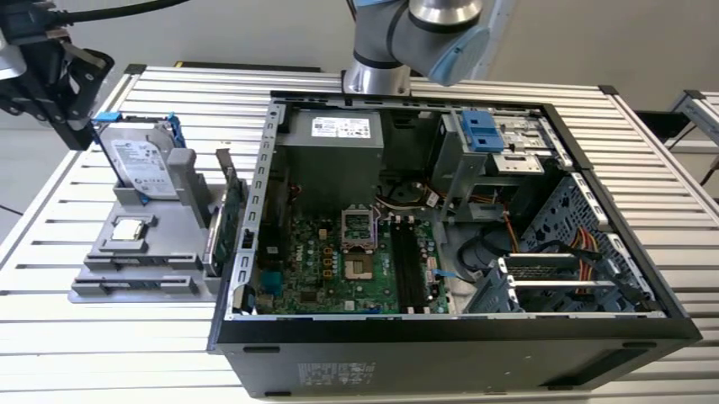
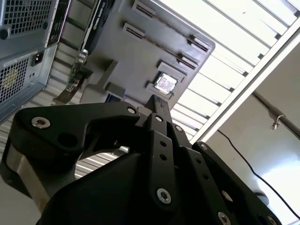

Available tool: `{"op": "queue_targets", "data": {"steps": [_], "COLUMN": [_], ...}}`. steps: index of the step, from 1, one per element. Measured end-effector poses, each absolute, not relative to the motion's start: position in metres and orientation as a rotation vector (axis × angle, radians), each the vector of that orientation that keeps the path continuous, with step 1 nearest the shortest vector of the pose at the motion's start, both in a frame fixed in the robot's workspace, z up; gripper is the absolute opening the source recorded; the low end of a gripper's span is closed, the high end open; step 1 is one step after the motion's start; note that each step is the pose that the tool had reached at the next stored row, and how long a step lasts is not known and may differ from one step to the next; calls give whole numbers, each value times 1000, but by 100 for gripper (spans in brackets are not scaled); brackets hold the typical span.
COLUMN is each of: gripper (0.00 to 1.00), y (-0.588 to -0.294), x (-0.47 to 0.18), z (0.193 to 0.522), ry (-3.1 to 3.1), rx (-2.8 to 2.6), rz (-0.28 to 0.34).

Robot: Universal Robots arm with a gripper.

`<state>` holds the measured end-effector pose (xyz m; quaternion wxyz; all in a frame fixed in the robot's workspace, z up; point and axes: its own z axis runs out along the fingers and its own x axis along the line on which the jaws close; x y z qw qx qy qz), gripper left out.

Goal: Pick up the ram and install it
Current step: 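Reach for the ram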

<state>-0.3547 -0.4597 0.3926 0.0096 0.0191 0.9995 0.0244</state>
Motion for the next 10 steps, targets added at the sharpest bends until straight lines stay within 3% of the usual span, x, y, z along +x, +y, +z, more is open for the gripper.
{"op": "queue_targets", "data": {"steps": [10], "gripper": [0], "y": [-473], "x": [-355], "z": [393], "ry": [3121], "rx": [60], "rz": [76]}}
